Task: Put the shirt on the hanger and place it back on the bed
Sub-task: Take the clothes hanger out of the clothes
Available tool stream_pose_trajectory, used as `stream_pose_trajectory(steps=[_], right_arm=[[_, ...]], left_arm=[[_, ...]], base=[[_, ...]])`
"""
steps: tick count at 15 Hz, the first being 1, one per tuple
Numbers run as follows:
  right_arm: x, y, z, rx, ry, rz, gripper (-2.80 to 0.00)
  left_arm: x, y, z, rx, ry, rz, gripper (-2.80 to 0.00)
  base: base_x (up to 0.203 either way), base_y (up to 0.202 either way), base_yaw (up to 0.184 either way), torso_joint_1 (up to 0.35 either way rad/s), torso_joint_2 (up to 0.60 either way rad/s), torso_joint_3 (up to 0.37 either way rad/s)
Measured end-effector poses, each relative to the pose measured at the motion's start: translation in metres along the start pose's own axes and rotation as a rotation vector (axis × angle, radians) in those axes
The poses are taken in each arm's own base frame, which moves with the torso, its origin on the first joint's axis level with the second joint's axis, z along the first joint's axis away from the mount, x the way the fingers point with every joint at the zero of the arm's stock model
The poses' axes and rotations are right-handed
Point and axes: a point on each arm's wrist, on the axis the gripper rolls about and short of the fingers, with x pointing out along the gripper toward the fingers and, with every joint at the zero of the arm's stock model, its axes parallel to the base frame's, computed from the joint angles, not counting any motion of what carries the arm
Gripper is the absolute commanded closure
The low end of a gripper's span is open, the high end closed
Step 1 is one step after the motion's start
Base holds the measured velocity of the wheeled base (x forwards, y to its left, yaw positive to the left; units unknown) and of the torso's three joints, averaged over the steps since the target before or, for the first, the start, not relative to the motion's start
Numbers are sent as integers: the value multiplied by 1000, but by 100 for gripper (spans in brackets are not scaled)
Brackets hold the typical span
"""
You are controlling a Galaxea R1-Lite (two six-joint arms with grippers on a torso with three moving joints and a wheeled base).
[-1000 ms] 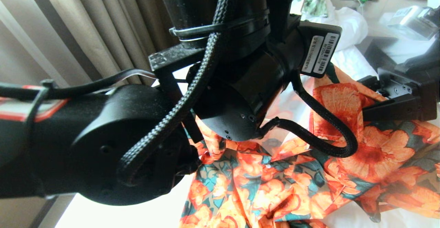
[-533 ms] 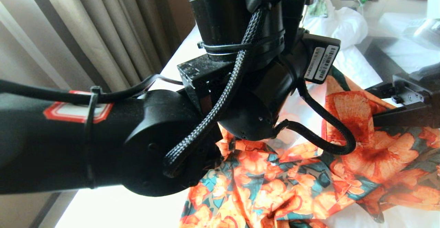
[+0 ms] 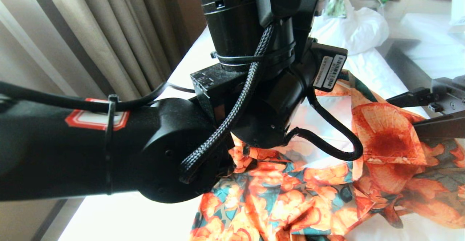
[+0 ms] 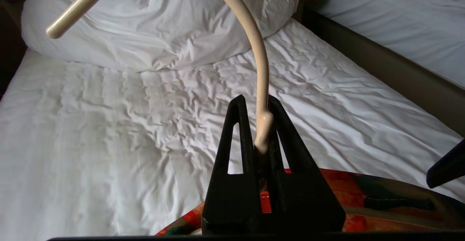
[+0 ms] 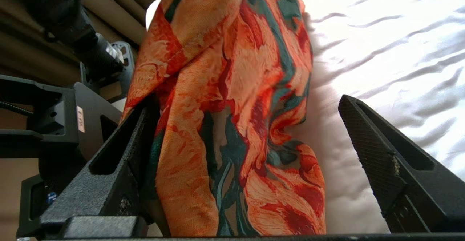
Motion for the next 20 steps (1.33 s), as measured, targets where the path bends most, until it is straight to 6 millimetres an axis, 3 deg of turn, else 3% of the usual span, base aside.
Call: stream_pose_trajectory(steps=[20], right_arm=[[5,-2,1,94,-132,217,-280]], left_arm=[[2,-5,-5,3,5,-6,0]], base=[[0,0,0,0,0,0]])
